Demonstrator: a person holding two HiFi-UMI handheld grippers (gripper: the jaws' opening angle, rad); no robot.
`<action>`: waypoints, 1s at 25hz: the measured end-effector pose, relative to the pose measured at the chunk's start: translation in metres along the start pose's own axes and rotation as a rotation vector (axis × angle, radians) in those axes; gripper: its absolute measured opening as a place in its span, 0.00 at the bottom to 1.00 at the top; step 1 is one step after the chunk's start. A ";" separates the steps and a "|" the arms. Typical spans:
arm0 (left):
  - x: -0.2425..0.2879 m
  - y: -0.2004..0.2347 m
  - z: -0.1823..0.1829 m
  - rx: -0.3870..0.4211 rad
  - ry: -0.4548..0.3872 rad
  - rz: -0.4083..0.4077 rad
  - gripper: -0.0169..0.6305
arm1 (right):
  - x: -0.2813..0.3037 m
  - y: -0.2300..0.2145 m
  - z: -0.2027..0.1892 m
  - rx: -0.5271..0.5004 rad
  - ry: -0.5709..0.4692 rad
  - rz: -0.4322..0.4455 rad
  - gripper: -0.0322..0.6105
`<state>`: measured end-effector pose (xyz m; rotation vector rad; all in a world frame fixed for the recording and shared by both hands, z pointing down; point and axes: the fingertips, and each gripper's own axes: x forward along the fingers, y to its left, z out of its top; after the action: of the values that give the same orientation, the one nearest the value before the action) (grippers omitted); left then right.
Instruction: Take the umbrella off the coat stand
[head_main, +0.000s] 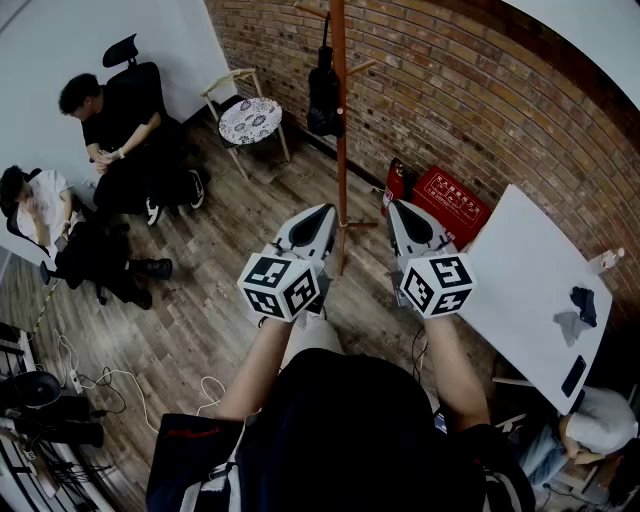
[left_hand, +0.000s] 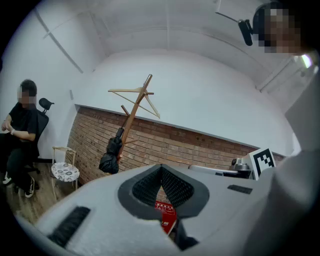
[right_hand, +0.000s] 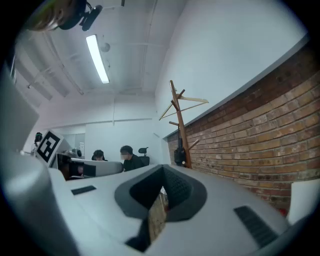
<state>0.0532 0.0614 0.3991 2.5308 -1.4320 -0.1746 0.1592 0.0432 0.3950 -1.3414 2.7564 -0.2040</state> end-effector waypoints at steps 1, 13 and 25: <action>0.000 0.002 -0.001 -0.001 0.001 0.001 0.05 | 0.001 -0.001 0.000 0.006 -0.002 0.001 0.09; 0.011 0.023 -0.003 0.007 0.017 0.005 0.05 | 0.025 0.005 -0.005 0.059 0.010 0.051 0.09; 0.055 0.070 0.008 -0.002 0.014 -0.028 0.05 | 0.089 -0.012 -0.005 0.046 0.034 0.050 0.09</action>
<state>0.0220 -0.0217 0.4098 2.5462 -1.3915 -0.1629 0.1130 -0.0338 0.4012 -1.2684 2.7916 -0.2882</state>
